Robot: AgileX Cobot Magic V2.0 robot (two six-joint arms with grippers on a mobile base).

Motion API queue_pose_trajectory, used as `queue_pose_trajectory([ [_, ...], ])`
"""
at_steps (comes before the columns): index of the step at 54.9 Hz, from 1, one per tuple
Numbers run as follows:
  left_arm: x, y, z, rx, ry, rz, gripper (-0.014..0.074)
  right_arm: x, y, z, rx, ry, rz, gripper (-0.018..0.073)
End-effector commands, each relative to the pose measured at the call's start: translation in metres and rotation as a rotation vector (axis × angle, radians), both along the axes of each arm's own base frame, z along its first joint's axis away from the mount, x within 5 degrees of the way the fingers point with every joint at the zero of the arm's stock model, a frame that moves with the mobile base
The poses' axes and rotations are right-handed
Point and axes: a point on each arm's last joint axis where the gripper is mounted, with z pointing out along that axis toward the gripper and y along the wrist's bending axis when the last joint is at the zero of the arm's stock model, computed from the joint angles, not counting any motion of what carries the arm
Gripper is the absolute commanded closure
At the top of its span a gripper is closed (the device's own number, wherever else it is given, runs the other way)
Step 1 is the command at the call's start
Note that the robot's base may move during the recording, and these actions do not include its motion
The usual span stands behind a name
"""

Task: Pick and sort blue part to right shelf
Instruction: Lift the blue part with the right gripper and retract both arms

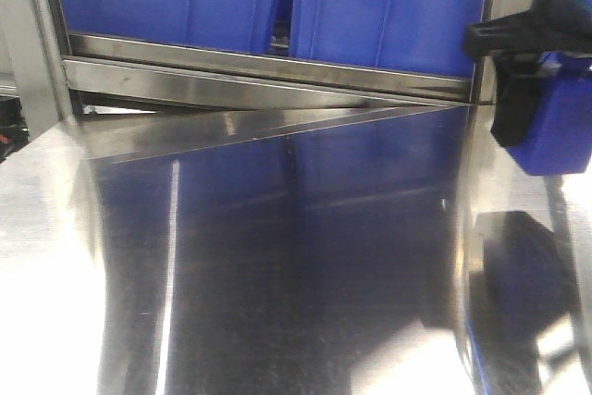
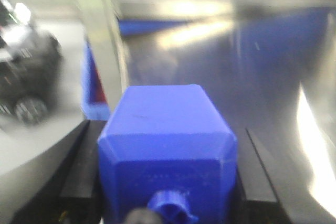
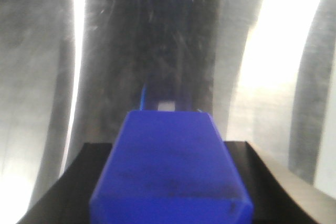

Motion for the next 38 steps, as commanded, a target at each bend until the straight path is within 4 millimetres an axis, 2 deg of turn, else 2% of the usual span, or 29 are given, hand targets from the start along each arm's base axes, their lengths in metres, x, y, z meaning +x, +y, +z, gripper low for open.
queue_pose_trajectory([
  [1, -0.011, 0.003, 0.014, -0.013, -0.181, 0.009, 0.0261, -0.016, -0.006, 0.03, 0.022, -0.187, 0.053, 0.0259],
  [17, -0.04, 0.009, 0.012, -0.038, -0.326, 0.021, 0.0261, -0.083, -0.026, 0.032, 0.061, -0.388, 0.102, 0.0259],
  [38, -0.041, 0.01, 0.012, -0.028, -0.34, 0.025, 0.0261, -0.181, -0.057, 0.024, 0.117, -0.647, 0.115, 0.0259],
])
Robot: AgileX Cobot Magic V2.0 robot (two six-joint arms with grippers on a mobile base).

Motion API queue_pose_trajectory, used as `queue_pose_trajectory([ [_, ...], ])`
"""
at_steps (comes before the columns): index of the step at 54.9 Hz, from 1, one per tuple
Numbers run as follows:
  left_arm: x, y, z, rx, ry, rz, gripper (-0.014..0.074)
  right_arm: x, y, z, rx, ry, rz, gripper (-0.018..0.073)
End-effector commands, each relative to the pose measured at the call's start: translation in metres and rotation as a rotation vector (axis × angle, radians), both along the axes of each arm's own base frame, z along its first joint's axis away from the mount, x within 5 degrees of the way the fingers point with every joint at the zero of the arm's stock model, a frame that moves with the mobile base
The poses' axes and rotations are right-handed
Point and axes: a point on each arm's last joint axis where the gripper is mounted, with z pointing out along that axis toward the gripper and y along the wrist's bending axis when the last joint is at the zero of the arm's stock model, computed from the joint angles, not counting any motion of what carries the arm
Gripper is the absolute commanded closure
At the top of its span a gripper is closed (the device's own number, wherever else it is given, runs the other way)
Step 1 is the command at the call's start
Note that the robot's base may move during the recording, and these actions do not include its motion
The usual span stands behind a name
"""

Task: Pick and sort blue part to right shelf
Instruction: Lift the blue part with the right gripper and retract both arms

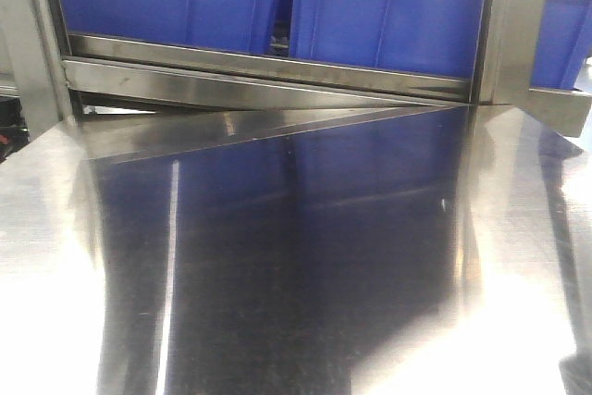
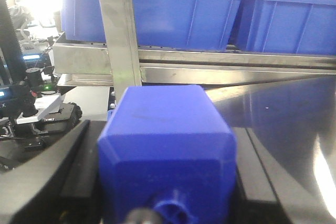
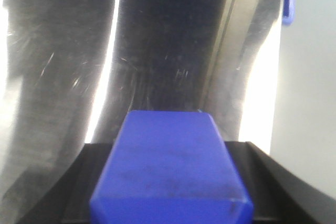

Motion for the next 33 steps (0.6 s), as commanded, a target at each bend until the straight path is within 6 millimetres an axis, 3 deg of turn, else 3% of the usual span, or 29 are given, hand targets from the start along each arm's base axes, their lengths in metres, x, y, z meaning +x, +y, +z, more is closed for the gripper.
queue_pose_trajectory([
  [1, -0.002, 0.0, 0.017, -0.001, -0.12, -0.005, 0.0261, -0.018, -0.006, 0.017, 0.035, -0.194, 0.014, 0.0259],
  [18, -0.002, 0.0, 0.017, -0.001, -0.12, -0.005, 0.0261, -0.089, -0.029, 0.038, 0.143, -0.536, 0.005, 0.0259],
  [33, -0.002, 0.0, 0.017, -0.001, -0.12, -0.005, 0.0261, -0.119, -0.039, 0.045, 0.194, -0.698, 0.003, 0.0259],
])
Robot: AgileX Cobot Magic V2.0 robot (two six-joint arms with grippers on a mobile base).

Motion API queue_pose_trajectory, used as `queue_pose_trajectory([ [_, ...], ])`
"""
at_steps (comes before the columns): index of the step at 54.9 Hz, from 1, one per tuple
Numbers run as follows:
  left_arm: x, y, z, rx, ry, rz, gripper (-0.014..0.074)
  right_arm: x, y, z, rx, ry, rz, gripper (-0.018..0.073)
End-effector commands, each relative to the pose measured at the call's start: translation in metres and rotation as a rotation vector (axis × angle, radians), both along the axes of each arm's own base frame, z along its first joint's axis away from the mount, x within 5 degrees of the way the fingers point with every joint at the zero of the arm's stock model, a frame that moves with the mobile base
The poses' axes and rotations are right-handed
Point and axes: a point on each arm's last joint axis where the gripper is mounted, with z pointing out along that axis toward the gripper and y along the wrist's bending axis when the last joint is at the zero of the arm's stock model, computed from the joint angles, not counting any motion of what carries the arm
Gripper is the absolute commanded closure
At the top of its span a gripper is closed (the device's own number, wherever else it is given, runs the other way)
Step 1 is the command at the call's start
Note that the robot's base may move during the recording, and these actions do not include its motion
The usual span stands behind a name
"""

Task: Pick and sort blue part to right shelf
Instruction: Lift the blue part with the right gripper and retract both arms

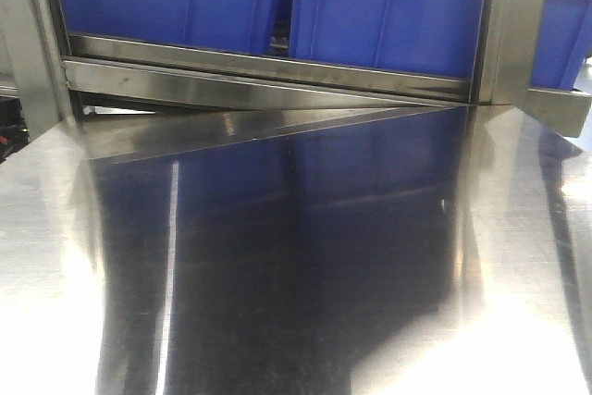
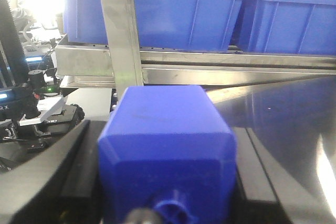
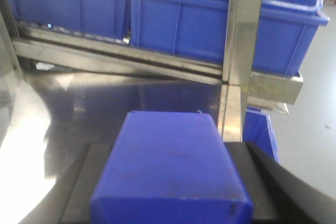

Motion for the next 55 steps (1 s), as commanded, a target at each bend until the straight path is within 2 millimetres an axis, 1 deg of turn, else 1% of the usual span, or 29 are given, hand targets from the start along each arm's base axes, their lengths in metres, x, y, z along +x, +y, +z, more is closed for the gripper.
queue_pose_trajectory([
  [1, -0.0022, -0.0004, 0.0165, -0.008, -0.117, -0.009, 0.0261, -0.007, -0.0025, 0.0189, 0.013, -0.133, -0.002, 0.0259],
  [11, -0.0022, -0.0004, 0.0165, -0.008, -0.117, -0.009, 0.0261, -0.0084, -0.0027, 0.0235, 0.022, -0.168, 0.0, 0.0259],
  [55, -0.0022, -0.0004, 0.0165, -0.008, -0.117, -0.009, 0.0261, -0.0079, -0.0027, 0.0208, 0.016, -0.144, -0.002, 0.0259],
])
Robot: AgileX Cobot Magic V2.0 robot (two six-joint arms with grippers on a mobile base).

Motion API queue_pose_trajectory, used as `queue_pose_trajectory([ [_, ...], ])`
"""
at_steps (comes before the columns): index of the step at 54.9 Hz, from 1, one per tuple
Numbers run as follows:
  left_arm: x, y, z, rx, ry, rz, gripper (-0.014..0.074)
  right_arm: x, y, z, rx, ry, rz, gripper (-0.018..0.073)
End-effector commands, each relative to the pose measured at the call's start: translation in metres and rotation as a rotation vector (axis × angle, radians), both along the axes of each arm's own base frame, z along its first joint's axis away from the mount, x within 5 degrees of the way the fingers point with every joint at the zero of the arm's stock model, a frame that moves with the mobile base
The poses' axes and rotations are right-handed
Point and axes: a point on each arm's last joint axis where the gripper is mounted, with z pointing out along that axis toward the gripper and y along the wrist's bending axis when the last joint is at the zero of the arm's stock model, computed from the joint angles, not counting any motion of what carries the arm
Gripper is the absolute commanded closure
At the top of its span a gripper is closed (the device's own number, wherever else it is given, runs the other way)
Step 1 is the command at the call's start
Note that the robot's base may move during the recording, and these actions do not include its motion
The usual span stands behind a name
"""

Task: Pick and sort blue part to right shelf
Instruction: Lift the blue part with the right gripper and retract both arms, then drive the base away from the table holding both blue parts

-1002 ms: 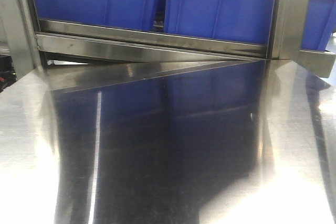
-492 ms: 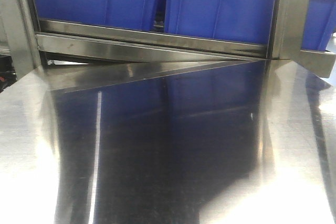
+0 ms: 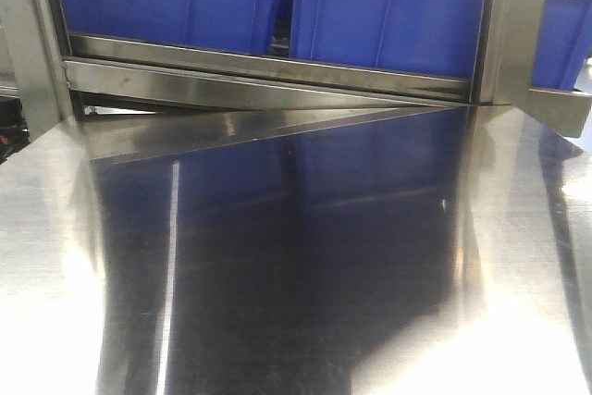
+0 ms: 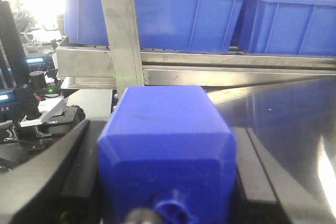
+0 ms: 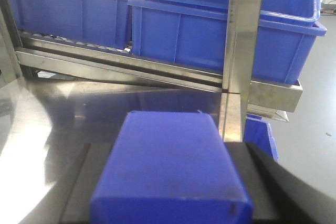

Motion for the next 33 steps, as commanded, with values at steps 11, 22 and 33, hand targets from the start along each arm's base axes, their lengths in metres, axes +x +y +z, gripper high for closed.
queue_pose_trajectory([
  [11, -0.0022, -0.0004, 0.0162, -0.009, -0.113, -0.01, 0.0261, -0.0063, -0.0021, 0.0178, 0.013, -0.13, -0.001, 0.0259],
  [22, -0.0022, -0.0004, 0.0162, -0.009, -0.113, -0.01, 0.0261, -0.0063, -0.0021, 0.0178, 0.013, -0.13, -0.001, 0.0259],
  [33, -0.0022, -0.0004, 0.0162, -0.009, -0.113, -0.01, 0.0261, -0.0063, -0.0021, 0.0177, 0.013, -0.129, -0.001, 0.0259],
])
